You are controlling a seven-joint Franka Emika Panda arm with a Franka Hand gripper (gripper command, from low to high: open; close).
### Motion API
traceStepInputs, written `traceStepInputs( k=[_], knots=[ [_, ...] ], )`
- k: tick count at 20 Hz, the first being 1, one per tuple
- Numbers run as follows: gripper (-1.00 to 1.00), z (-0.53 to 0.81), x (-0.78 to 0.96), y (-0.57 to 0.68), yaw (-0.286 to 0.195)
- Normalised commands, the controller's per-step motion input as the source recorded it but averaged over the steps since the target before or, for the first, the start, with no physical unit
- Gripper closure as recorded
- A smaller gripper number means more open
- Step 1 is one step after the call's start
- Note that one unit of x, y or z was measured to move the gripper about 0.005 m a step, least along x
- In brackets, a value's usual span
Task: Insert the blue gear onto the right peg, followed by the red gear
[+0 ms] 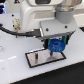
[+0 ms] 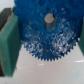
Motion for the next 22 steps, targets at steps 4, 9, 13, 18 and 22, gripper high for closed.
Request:
traceStepInputs(
  k=[4,9,13,18,22],
  knots=[
    [1.0,0.0,0.19,-0.09,0.0],
    [1.0,0.04,0.21,-0.11,0.0],
    [1.0,-0.07,0.21,-0.11,0.0],
    [1.0,-0.08,0.16,-0.11,0.0],
    [1.0,-0.02,0.09,-0.01,0.0]
  ],
)
